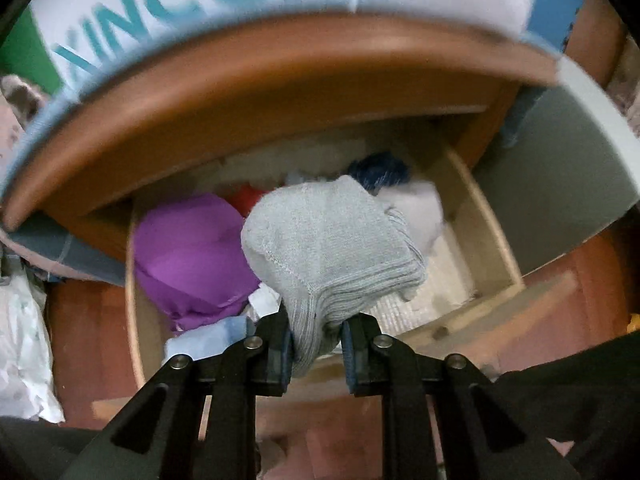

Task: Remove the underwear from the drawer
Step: 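Reach into the drawer and grasp the grey sock with the left gripper, then lower the grey sock into the shoe box and open the left gripper, then reach into the drawer and grasp the beige patterned underwear with the right gripper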

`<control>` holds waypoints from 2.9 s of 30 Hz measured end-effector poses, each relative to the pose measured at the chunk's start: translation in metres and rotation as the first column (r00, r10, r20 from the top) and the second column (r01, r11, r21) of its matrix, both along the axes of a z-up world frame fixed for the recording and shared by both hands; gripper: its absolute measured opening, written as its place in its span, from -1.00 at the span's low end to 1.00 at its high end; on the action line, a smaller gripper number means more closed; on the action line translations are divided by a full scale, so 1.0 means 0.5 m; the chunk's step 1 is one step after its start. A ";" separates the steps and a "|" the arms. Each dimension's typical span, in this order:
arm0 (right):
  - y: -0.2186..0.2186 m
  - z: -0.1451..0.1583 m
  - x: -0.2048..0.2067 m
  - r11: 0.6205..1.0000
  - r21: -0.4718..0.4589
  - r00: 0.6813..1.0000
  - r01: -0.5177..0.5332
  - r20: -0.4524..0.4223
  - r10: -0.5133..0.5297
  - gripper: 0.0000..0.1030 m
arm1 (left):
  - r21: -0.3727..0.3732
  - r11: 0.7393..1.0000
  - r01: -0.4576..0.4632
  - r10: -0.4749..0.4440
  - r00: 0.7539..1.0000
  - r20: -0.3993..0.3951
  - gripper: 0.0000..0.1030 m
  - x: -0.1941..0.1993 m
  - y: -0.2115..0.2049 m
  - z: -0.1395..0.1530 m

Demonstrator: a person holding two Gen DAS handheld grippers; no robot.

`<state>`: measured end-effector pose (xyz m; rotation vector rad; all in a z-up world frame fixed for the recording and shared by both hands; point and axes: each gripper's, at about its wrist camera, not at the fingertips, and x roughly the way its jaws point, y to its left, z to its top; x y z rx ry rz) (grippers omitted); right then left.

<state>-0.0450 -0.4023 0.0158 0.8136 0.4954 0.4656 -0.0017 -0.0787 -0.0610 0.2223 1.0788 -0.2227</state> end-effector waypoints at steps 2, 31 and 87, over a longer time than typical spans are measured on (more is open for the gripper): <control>0.001 -0.001 0.001 1.000 -0.006 1.000 0.005 -0.005 -0.005 -0.01 | -0.031 0.999 0.013 -0.013 1.000 0.026 -0.66 -0.026 0.008 0.039; 0.046 -0.014 0.025 0.995 -0.095 0.998 -0.015 -0.061 0.010 -0.01 | -0.251 0.965 0.080 0.028 0.917 0.398 -0.64 0.062 0.066 0.546; 0.422 -0.174 0.108 0.522 -0.675 0.853 -0.522 -0.408 0.326 -0.01 | -0.493 0.866 -0.085 0.242 0.934 0.262 0.98 0.021 0.363 0.221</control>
